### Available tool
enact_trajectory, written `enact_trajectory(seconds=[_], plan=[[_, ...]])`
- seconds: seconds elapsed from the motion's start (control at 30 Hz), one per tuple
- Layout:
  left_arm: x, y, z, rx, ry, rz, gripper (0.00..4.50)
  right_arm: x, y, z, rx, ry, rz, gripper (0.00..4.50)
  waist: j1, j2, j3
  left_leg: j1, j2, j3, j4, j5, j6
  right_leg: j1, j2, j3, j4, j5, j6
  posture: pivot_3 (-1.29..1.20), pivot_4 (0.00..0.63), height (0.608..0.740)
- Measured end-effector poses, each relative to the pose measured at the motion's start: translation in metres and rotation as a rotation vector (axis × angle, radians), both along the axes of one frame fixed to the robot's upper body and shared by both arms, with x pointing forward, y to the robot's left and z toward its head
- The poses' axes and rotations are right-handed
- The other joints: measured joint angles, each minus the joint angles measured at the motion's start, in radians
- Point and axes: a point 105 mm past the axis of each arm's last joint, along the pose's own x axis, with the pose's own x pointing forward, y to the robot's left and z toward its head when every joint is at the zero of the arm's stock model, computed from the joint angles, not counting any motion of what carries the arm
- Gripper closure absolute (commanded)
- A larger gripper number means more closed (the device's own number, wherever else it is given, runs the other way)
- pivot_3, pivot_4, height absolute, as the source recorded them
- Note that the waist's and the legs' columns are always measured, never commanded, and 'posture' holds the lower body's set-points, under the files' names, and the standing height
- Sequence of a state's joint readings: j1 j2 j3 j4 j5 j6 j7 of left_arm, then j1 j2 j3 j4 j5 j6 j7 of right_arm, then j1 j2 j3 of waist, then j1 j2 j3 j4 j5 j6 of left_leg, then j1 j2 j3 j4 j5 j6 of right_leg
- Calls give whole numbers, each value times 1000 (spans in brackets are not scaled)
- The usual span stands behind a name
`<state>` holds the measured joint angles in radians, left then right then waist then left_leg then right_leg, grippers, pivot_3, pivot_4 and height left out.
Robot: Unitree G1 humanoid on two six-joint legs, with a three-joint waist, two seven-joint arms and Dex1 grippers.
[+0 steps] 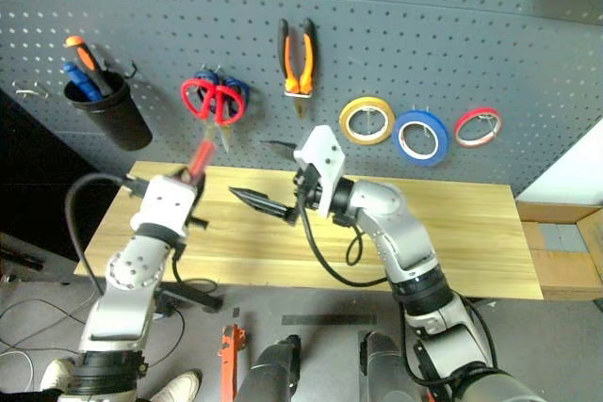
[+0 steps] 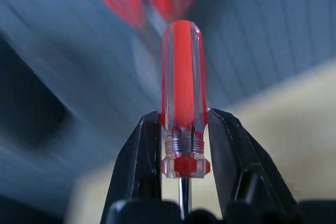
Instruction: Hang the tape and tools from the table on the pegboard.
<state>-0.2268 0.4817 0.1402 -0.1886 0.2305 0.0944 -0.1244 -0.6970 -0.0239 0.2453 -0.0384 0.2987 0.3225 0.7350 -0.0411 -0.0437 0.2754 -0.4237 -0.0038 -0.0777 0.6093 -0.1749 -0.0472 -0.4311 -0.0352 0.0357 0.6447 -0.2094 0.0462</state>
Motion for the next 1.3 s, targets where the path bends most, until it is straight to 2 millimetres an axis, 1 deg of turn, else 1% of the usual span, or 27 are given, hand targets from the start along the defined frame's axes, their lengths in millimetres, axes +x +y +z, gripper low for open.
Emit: enact_trajectory(seconds=[0.1,0.13,0.17,0.23,0.3,0.37,0.47,0.5,0.6,0.7,0.8,0.9,1.03,1.1,1.2,1.27,1.3], plan=[[3,15,70,89,-221,65,3598,-6,13,23,76,-20,30,0,2,-4,-6,-1,2,0,0,3,-2,-1,3,-1,0,2,2,-10,136,740],[3,22,88,106,-277,88,3598,-9,17,30,94,-27,45,0,1,-4,-11,-1,2,0,0,3,-2,-1,3,0,0,2,2,-10,140,740],[2,31,103,111,-323,116,3598,-11,20,35,106,-38,59,0,-1,-4,-17,0,2,1,0,3,-2,-1,3,1,-1,2,2,-10,140,740],[5,44,116,102,-355,151,3598,-12,23,43,117,-53,64,0,-3,-4,-25,0,2,1,0,3,-2,-1,3,1,-1,2,2,-6,147,740],[20,65,121,63,-333,194,3598,-9,30,53,138,-49,62,0,-1,-4,-25,-1,4,1,0,3,-2,-3,6,0,0,2,2,-1,161,740],[34,82,124,-11,-320,225,3598,-9,37,58,146,-50,70,0,1,-4,-25,-2,6,1,0,3,-2,-5,8,0,1,2,1,-2,173,740],[49,95,138,-94,-343,239,3598,-5,39,54,135,-29,59,0,10,-6,-26,-5,6,1,0,3,-2,-7,8,0,0,3,0,-14,193,740],[54,98,144,-129,-353,237,3598,-2,40,51,128,-18,51,0,12,-6,-26,-7,6,1,1,3,-2,-9,8,0,0,5,-3,-21,206,740],[65,97,155,-175,-371,211,3598,0,43,47,119,-2,38,0,12,-6,-25,-9,5,1,1,3,-2,-11,8,0,0,6,-4,-25,223,740],[75,91,160,-184,-367,182,3598,0,45,47,116,1,31,0,8,-5,-23,-9,6,1,0,3,-2,-11,8,0,1,5,-4,-32,236,740],[80,86,166,-185,-372,161,3598,-1,47,46,109,1,35,0,5,-5,-21,-9,7,1,0,3,-2,-11,10,0,1,4,-2,-46,246,740],[83,83,168,-180,-374,150,3598,0,48,44,106,6,29,0,-2,-4,-19,-9,10,1,1,3,-2,-11,12,1,1,4,-1,-60,272,740],[81,93,161,-186,-372,197,3598,2,47,45,110,11,13,0,-10,-4,-13,-9,12,1,1,3,-2,-11,14,1,2,3,0,-53,290,740],[81,94,161,-186,-377,202,3598,3,46,45,109,17,9,0,-10,-4,-7,-9,12,1,1,3,-2,-11,14,1,2,3,0,-51,299,740],[78,98,163,-185,-389,215,3598,4,46,44,104,22,8,0,-10,-4,2,-9,12,1,1,3,-2,-12,14,1,2,4,-1,-49,303,740],[77,101,161,-185,-386,222,3598,4,46,44,102,25,8,0,-10,-3,5,-9,12,1,1,3,-2,-12,14,1,2,4,-1,-48,303,740],[77,103,156,-185,-378,227,3598,4,46,43,101,27,8,0,-10,-3,5,-9,12,1,1,3,-2,-12,14,1,2,4,-1,-48,303,740]])
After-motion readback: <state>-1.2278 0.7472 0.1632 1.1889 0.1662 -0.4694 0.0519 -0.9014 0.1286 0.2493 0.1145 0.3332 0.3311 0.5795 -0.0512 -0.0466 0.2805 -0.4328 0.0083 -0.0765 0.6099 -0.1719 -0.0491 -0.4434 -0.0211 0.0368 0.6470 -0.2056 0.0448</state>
